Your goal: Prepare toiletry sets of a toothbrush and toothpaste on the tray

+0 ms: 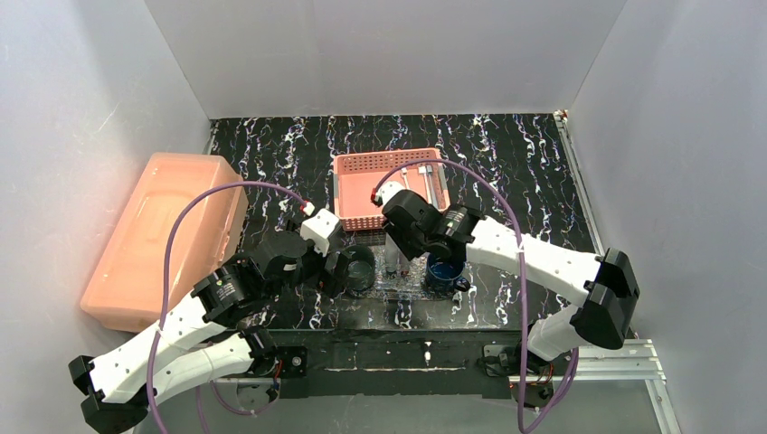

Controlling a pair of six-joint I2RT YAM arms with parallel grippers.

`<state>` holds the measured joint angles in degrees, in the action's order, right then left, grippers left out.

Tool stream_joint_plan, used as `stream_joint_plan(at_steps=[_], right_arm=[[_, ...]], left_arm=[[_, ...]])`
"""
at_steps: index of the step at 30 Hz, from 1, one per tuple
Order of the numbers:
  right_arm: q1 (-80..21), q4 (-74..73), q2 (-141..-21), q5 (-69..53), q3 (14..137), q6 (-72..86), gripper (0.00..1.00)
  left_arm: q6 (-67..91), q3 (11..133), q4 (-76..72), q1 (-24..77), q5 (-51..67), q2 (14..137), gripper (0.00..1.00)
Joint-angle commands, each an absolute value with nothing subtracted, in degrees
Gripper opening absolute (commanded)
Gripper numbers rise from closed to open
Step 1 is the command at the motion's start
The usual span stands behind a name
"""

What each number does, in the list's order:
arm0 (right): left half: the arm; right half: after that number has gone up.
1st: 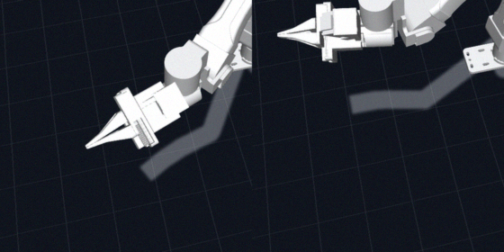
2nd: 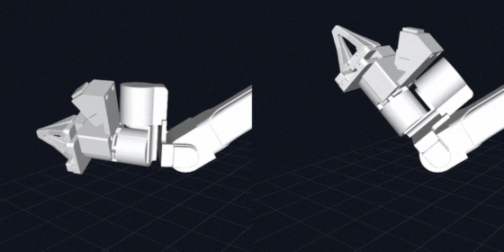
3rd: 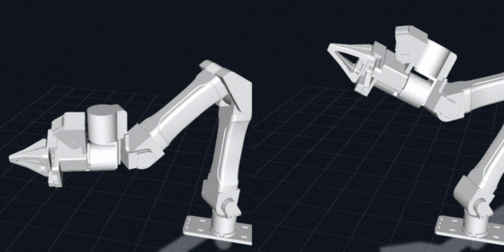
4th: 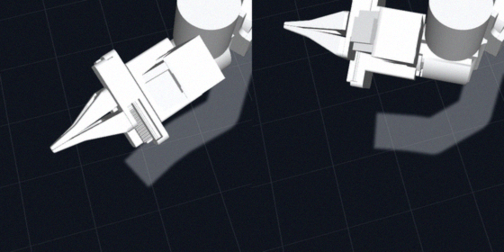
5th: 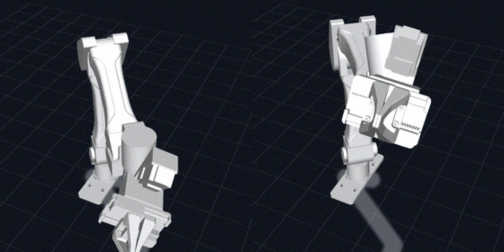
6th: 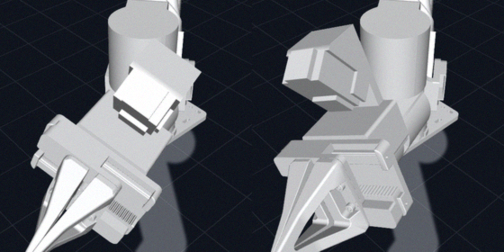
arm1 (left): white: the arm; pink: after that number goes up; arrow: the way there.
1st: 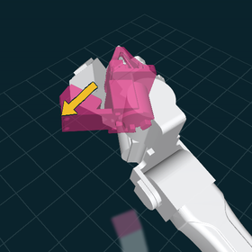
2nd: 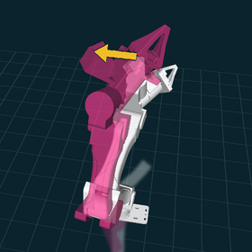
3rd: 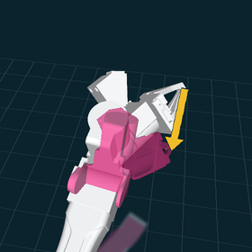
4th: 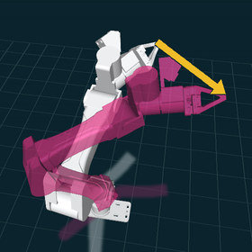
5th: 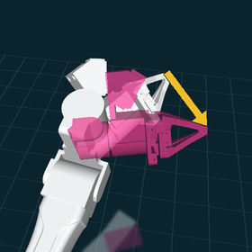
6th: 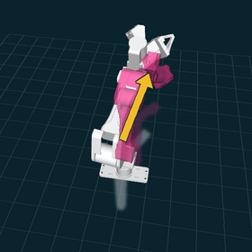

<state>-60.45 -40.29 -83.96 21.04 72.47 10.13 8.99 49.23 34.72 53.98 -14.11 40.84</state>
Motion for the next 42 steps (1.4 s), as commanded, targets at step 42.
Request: stream_joint_plan(at_steps=[42], right_arm=[[-42.52, -35.63, -111.97, 14.93, 101.84, 7.04, 0.73]], left_arm=[[8.17, 49.8, 35.3, 53.44, -12.95, 40.26, 0.98]])
